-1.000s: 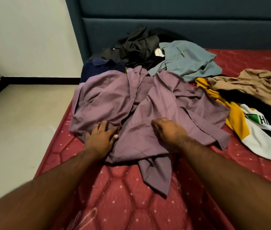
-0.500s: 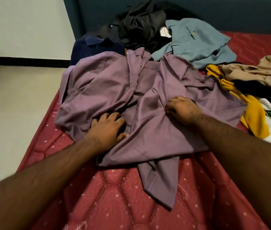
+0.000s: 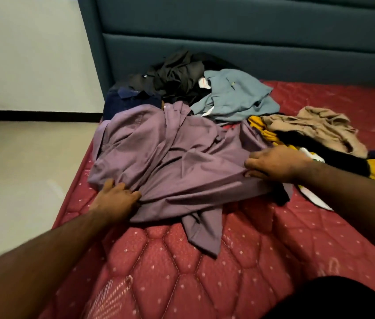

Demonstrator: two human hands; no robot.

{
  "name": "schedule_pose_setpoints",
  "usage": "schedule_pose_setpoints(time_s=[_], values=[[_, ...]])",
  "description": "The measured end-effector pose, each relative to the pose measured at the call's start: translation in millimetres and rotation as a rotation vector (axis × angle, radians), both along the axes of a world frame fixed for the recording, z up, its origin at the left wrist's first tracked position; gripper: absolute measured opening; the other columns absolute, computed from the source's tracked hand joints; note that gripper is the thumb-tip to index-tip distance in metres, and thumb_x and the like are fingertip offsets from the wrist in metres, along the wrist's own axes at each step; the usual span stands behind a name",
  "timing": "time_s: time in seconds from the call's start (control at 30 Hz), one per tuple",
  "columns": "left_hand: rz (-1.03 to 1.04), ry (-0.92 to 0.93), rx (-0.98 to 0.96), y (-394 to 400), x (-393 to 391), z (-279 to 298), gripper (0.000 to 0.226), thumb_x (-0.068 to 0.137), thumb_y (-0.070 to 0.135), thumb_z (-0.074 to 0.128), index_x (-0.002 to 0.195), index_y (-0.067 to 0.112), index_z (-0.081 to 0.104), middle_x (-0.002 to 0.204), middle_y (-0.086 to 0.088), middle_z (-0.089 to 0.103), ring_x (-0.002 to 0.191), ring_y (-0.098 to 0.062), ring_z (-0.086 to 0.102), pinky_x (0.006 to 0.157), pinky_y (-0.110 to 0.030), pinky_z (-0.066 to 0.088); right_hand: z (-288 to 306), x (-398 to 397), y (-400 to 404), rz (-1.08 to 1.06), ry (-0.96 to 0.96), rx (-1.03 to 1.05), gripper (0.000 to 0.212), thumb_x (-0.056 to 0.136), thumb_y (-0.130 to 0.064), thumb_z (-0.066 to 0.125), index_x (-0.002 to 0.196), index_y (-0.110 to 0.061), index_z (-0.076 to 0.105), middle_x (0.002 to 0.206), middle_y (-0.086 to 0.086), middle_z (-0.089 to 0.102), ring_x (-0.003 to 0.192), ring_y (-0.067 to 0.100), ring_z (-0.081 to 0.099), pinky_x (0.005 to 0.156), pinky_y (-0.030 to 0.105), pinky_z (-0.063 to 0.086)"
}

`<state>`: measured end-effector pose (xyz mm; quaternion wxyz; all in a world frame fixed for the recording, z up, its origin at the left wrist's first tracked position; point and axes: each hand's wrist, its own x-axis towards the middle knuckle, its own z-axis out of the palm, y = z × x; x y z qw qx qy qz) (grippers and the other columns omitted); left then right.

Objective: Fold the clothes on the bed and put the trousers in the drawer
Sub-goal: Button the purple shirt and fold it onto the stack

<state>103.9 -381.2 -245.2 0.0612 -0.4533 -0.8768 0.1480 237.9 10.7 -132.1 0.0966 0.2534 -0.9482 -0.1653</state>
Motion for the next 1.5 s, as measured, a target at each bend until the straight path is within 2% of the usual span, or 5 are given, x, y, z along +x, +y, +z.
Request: schedule_pose_setpoints(time_s=[0.2,0.73,0.93,1.17,1.5], values=[[0.188,-0.103,-0.125,2,19,86,0.030,0.094,0.043,0.048,0.119,0.029,0.056,0.123,0.003,0.064,0.119,-0.018,0.057,0.105,-0.038,0.021,78,49,-24,-0.185,-0.054,0.058,0.026,0.083,-0.041,0.038,0.076,-0.021,0.054,0.076,0.002,0.059,0.064,0.023,0.063,0.046,0.030,0.046],[-0.032,-0.391,1.531,-35,37,493,0.023,0.081,0.022,0.054,0.060,0.014,0.046,0.054,0.006,0.043,0.050,-0.004,0.036,0.050,-0.026,0.031,397,84,-82,-0.906,0.039,-0.329,0.008,0.084,-0.012,0.065,0.082,-0.010,0.072,0.070,0.006,0.065,0.060,0.017,0.060,0.049,0.022,0.043],[0.216,0.058,0.166,-63,16,560,0.025,0.084,0.032,0.075,0.067,0.019,0.061,0.069,-0.001,0.062,0.069,-0.018,0.056,0.069,-0.035,0.049,441,98,-85,-0.900,-0.049,-0.962,0.018,0.088,0.008,0.059,0.075,-0.002,0.066,0.051,0.011,0.062,0.041,0.019,0.061,0.040,0.026,0.053],[-0.070,0.143,1.093,-71,14,587,0.022,0.087,0.025,0.063,0.080,0.007,0.054,0.079,-0.015,0.058,0.076,-0.027,0.056,0.067,-0.035,0.038,473,65,-104,-0.774,0.144,-1.142,0.019,0.092,0.013,0.048,0.082,0.000,0.057,0.064,0.026,0.064,0.045,0.027,0.066,0.051,0.043,0.058],[0.335,0.660,0.553,-68,-22,579,0.033,0.096,0.048,0.048,0.107,0.017,0.054,0.113,-0.022,0.064,0.100,-0.041,0.065,0.078,-0.045,0.048,487,39,-96,-0.723,0.391,-1.157,0.015,0.085,0.013,0.057,0.078,0.001,0.064,0.074,0.026,0.068,0.051,0.025,0.069,0.053,0.046,0.058]])
